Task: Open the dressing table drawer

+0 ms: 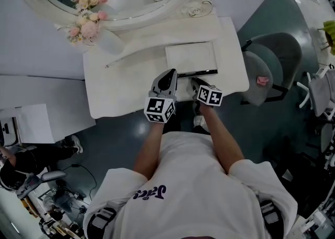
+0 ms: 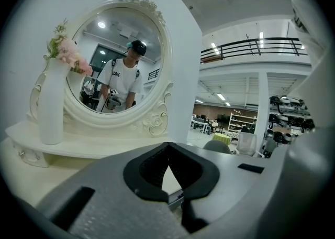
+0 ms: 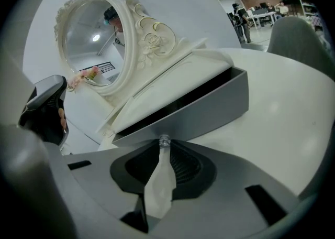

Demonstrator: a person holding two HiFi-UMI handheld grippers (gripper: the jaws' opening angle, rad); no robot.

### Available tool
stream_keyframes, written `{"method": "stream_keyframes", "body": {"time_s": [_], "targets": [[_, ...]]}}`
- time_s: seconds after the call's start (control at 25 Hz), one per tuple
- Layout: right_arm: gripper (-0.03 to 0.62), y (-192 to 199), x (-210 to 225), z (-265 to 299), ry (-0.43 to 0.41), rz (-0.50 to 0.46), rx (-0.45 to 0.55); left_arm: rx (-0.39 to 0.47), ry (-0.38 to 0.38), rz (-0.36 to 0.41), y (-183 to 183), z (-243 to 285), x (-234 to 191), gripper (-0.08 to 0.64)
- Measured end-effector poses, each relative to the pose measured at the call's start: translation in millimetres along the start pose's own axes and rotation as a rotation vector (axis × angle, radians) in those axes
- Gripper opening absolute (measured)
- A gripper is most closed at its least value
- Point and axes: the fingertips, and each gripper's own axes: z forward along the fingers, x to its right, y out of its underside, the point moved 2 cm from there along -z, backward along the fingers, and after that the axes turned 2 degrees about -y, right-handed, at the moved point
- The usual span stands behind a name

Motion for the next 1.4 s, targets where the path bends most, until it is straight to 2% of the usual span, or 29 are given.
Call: {"method": "stream_keyframes", "body": {"time_s": [0.88, 1.4], "targets": [[0.069, 47, -2, -38, -0.012, -0.028, -0.038, 0.0, 0.022, -0.001, 13, -19, 33, 0.014], [0.069, 69, 0, -53, -0.007, -0.041, -0.069, 0.005, 0.006, 0.0, 18, -31, 40, 0.014]]}}
